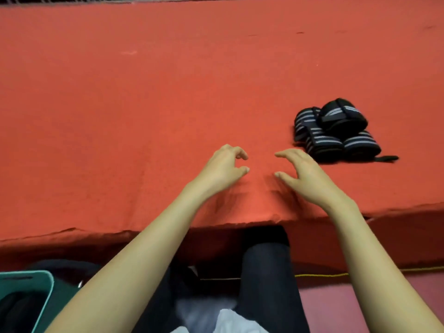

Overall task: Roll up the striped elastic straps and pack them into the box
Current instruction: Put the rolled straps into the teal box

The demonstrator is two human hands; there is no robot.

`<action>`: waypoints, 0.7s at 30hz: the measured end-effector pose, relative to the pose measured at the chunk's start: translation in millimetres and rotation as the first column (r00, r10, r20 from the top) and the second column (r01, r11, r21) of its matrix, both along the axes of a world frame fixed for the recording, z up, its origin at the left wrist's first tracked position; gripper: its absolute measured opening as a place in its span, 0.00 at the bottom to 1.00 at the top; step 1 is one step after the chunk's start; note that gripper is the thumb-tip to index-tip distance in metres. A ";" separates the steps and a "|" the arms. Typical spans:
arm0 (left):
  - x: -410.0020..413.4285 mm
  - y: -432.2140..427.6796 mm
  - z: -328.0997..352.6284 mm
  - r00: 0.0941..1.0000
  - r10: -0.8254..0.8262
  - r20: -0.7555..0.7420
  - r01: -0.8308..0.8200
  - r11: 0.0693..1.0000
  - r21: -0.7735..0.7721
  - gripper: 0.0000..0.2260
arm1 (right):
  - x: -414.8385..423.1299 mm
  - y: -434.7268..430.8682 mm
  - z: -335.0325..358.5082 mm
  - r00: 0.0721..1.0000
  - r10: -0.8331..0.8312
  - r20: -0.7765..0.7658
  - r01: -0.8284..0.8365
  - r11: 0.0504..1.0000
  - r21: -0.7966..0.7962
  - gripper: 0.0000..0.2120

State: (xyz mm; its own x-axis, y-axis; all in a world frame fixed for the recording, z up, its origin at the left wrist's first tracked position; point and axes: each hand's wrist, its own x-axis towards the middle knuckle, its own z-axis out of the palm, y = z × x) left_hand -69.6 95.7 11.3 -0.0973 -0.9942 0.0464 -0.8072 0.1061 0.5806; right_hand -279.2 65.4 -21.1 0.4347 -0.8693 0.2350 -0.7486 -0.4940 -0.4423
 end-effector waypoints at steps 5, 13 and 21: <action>-58.1 -48.1 0.5 0.993 -0.045 -0.107 0.049 0.998 0.037 0.13 | -48.5 -23.3 4.1 0.985 -0.160 0.062 0.162 0.986 -0.036 0.22; -128.9 -120.7 0.9 0.901 0.051 -0.431 -0.003 0.994 0.110 0.15 | -89.8 -76.6 20.3 0.888 -0.364 0.280 0.424 0.884 -0.197 0.21; -182.8 -161.2 3.6 0.802 0.113 -0.587 0.036 0.971 0.236 0.18 | -97.4 -129.1 27.6 0.751 -0.626 0.211 0.586 0.778 0.224 0.28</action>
